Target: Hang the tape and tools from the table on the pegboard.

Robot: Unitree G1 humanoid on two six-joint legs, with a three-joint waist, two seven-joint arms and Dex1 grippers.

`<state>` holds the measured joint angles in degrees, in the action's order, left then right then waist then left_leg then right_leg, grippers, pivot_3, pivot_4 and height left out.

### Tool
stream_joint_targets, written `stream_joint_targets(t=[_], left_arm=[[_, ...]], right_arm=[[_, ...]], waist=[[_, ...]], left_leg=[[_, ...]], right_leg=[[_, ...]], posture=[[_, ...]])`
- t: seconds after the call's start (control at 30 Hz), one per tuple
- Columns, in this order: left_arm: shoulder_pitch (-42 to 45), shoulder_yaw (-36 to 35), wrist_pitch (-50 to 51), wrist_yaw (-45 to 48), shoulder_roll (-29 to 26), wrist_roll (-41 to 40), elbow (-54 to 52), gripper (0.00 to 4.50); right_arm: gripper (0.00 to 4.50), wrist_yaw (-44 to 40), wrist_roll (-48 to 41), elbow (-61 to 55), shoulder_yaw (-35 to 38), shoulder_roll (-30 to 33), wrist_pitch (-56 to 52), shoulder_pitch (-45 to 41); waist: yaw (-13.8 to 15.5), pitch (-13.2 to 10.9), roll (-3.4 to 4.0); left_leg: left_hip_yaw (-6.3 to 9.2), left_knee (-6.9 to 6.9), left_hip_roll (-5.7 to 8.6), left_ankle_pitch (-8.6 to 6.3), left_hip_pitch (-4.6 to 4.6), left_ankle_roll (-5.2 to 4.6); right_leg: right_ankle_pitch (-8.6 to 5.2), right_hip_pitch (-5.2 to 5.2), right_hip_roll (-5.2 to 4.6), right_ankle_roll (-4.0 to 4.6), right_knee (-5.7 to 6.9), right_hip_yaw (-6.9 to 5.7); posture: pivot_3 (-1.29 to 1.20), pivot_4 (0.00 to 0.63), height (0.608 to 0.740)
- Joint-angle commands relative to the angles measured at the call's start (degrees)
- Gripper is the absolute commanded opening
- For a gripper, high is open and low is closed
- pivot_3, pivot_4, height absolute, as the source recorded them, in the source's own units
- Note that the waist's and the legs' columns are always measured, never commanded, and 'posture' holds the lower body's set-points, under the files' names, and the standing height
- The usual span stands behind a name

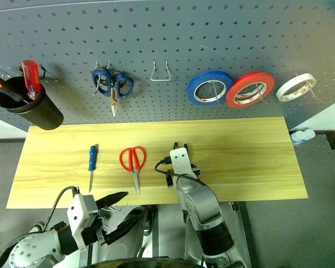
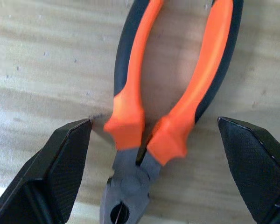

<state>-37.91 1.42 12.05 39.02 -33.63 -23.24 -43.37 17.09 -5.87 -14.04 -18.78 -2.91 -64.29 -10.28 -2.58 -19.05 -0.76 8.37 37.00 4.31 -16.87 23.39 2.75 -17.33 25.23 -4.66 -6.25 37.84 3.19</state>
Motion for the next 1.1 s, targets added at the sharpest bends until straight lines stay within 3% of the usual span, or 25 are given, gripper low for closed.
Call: stream_joint_targets(t=[0.03, 0.23, 0.33, 0.5, 1.1], left_arm=[[-1.27, 0.38, 0.01, 0.10, 0.02, -0.70, -2.18, 3.92], [-1.36, 0.31, 0.06, 0.17, 0.03, -0.76, -2.21, 3.92], [-1.39, 0.24, 0.08, 0.14, -0.01, -0.70, -2.23, 3.92], [-1.18, 0.07, 0.20, 0.08, 0.00, -0.78, -2.14, 3.92], [2.63, 0.73, 0.29, 0.68, 0.18, -0.63, 0.59, 3.92]], right_arm=[[4.49, 0.14, -0.06, 0.49, -0.09, -7.26, 1.30, -1.02], [4.49, 0.15, -0.18, 0.98, 0.19, -7.05, 1.77, -1.53], [3.95, 0.13, -0.23, 0.80, 0.18, -7.02, 1.81, -1.28], [2.28, 0.23, -0.25, 0.58, 0.22, -7.17, 1.82, -1.15], [2.23, -4.81, -2.68, -4.91, 0.52, -4.49, 1.78, -0.90]], waist=[[-0.01, -0.12, 0.00], [0.01, -0.40, -0.02], [0.00, -0.55, -0.02], [0.02, -0.58, -0.01], [-0.06, -0.65, -0.02]], left_leg=[[0.00, 0.00, 0.00, 0.00, 0.00, 0.00], [0.00, 0.00, 0.00, 0.00, 0.00, 0.00], [-0.01, 0.00, 0.00, 0.00, 0.01, 0.00], [-0.02, 0.00, 0.00, 0.00, 0.02, 0.00], [-0.03, 0.00, 0.00, 0.00, 0.04, 0.01]], right_leg=[[0.00, 0.00, 0.00, 0.00, 0.00, 0.00], [0.00, 0.01, 0.00, 0.00, 0.02, 0.00], [0.00, 0.02, 0.00, 0.00, 0.02, 0.01], [0.00, 0.05, 0.00, 0.00, 0.03, 0.01], [0.00, 0.09, 0.01, 0.00, 0.06, 0.01]], posture=[[0.04, 0.396, 0.723], [0.04, 0.399, 0.723], [0.04, 0.401, 0.723], [0.04, 0.401, 0.723], [0.03, 0.373, 0.723]])
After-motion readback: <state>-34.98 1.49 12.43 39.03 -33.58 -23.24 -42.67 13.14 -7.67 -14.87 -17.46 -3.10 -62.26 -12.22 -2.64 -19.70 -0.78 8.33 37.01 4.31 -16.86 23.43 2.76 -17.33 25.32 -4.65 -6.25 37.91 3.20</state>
